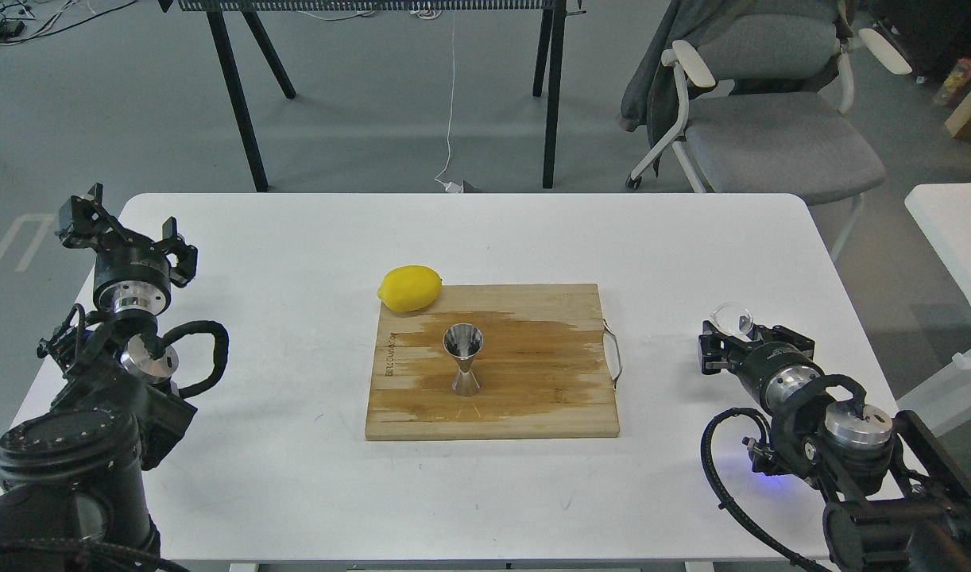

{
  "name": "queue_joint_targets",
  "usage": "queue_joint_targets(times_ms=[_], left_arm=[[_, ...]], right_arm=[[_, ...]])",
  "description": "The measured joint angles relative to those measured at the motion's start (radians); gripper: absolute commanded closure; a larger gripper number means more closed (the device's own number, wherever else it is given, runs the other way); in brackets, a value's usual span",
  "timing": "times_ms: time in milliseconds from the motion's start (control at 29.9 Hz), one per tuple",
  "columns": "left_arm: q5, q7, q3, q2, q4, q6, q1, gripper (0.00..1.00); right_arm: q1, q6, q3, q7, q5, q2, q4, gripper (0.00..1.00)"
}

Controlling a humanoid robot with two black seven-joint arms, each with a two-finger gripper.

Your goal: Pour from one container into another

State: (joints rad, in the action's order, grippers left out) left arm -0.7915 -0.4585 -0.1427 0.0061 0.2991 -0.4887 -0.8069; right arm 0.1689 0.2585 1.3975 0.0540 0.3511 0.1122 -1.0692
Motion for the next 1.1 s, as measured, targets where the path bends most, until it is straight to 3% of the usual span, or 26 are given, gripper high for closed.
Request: queue_joint_targets(times_ms=[301,735,903,1003,1036,1103], left_arm=[[0.000,0.000,0.000,0.000,0.000,0.000,0.000,0.00],[0.000,0.000,0.001,0.002,0.000,0.000,0.000,0.00],[0.000,0.000,0.000,0.002,0.000,0.000,0.000,0.00],[0.000,0.000,0.000,0.002,0.000,0.000,0.000,0.00],[0.000,0.000,0.000,0.002,0.000,0.000,0.000,0.00],[0.000,0.000,0.000,0.002,0.000,0.000,0.001,0.00]], right_arm=[[0.000,0.002,0.001,0.001,0.008,-0.001,0.042,0.54],[-0.012,0.002,0.000,0.001,0.010,0.000,0.039,0.37],[-0.027,0.002,0.000,0.001,0.010,0.001,0.028,0.25],[-0.031,-0.002,0.000,0.001,0.011,0.001,0.021,0.12],[-0.033,-0.005,0.000,0.001,0.011,0.002,0.018,0.03],[-0.034,-0.008,0.001,0.000,0.011,0.003,0.012,0.02]])
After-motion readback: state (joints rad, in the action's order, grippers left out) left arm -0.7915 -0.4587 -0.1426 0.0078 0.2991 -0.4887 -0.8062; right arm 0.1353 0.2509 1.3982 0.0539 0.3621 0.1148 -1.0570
